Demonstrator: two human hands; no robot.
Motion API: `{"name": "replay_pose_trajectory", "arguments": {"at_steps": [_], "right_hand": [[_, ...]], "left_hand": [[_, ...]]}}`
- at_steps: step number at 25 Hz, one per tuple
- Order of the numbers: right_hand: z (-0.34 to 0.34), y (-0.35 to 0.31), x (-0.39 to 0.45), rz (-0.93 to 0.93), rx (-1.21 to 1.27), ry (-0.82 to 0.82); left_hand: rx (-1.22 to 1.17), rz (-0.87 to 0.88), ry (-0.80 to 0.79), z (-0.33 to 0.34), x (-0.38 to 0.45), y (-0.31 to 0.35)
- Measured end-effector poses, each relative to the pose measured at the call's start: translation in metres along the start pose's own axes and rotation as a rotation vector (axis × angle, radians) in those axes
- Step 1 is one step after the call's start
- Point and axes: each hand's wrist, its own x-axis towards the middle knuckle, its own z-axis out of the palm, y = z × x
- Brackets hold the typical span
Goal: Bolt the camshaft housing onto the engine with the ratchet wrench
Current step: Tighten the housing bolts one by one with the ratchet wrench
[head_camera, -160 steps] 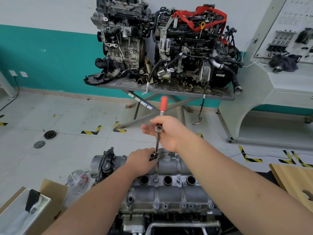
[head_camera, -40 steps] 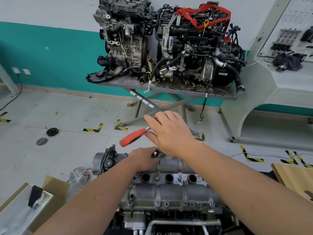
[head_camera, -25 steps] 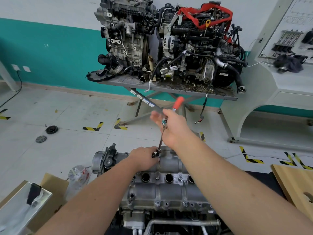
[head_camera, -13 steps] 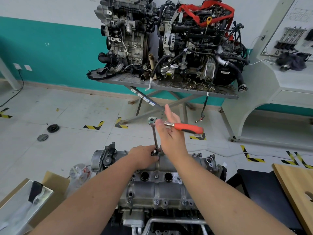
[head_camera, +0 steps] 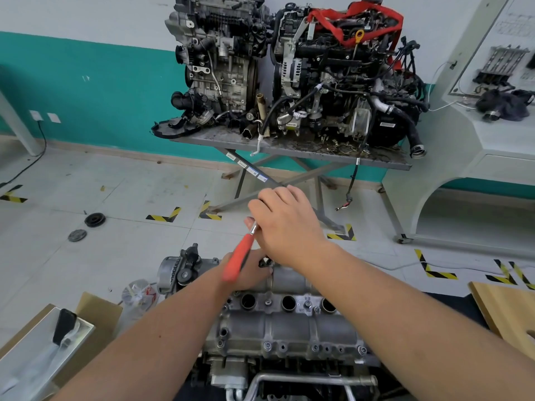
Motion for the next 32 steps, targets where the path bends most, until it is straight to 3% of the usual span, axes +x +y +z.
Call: {"name": "replay_pose_trajectory", "arguments": {"at_steps": [5, 7, 11, 14, 17, 20, 23, 26, 29, 30, 32], "right_hand": [[-0.022, -0.004, 0.044, 0.071, -0.194, -0.529], [-0.024, -0.002, 0.053, 0.052, -0.174, -0.634], [-0.021, 0.000, 0.055, -0.208, -0.028, -0.724], [-0.025, 0.003, 0.064, -0.052, 0.054, -0.845], [-0.026, 0.012, 0.073, 0.285, 0.346, -1.041], [-0.022, 0.013, 0.072, 0.774, 0.802, -0.935], [-0.011, 0.008, 0.067, 1.282, 1.226, -0.533], [-0.002, 0.000, 0.067, 1.596, 1.437, -0.184], [-0.001, -0.003, 0.065, 1.589, 1.359, -0.133], [-0.001, -0.003, 0.064, 1.474, 1.239, -0.199], [-0.002, 0.002, 0.063, 1.010, 0.797, -0.431]], "left_hand": [[0.104, -0.072, -0.065, 0.001, 0.003, -0.003], [0.116, -0.086, -0.066, 0.001, 0.003, -0.004], [0.065, -0.036, 0.008, 0.004, 0.002, -0.004], [0.091, -0.045, -0.015, 0.003, 0.003, -0.005], [0.115, -0.060, -0.043, 0.003, 0.002, -0.005], [0.107, -0.051, -0.044, 0.003, 0.002, -0.005], [0.089, -0.050, -0.042, 0.001, 0.002, -0.004], [0.076, -0.064, -0.045, 0.002, 0.003, -0.005], [0.092, -0.065, -0.054, 0.002, 0.003, -0.004], [0.093, -0.063, -0.054, 0.002, 0.002, -0.004], [0.088, -0.060, -0.054, 0.000, 0.003, -0.003]]}}
